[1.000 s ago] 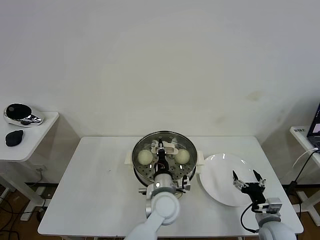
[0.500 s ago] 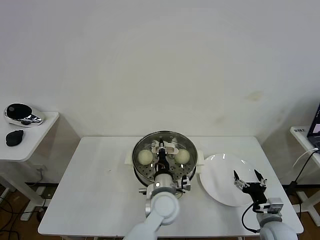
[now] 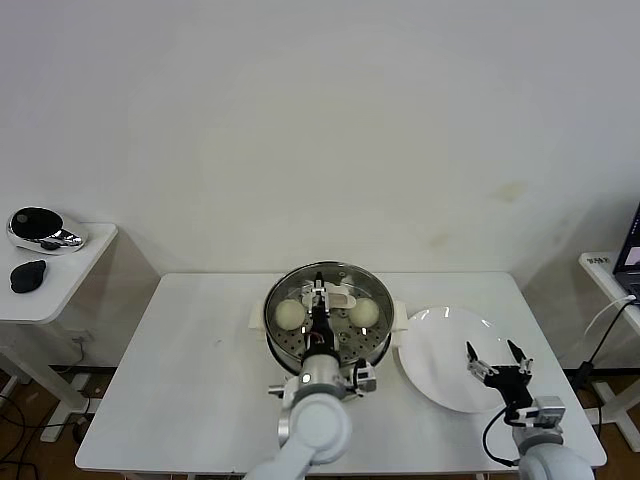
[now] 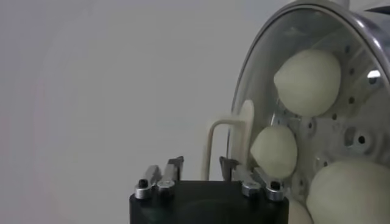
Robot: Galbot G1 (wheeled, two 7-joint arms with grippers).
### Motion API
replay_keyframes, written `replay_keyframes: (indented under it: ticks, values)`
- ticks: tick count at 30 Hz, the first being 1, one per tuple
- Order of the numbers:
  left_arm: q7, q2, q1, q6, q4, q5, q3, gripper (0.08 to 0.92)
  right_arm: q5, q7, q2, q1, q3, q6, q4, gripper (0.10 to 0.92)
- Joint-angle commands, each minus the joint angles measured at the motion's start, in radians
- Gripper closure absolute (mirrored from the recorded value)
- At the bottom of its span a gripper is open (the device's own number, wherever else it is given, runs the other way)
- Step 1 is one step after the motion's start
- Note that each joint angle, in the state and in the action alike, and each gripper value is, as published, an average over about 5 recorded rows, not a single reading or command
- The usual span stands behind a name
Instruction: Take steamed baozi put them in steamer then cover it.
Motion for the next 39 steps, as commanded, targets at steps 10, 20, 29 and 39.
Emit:
replay_keyframes:
  ticks: [10, 20, 29, 39]
  values:
    - [-0.178, 0.080, 0.112, -0.064, -0.308, -0.355, -0.207, 0.179, 0.030, -0.001, 0.009, -0.008, -0.011, 0.010, 0.007, 0.202]
    - [-0.487, 0.131, 0.312, -0.367, -0.390, -1.156, -0.638, 0.177, 0.051, -0.022, -0.008, -0.058, -0.066, 0.012, 0.096, 0.202]
    - [-0.500, 0.082, 0.617, -0.622, -0.261, -1.428, -0.829, 0.177, -0.009, 0.005, 0.000, -0.111, -0.073, 0.062, 0.105, 0.203]
    - [-0.411, 0.086, 0.722, -0.661, -0.158, -1.569, -0.784, 0.177, 0.067, 0.019, -0.022, -0.125, -0.072, -0.044, 0.152, 0.203]
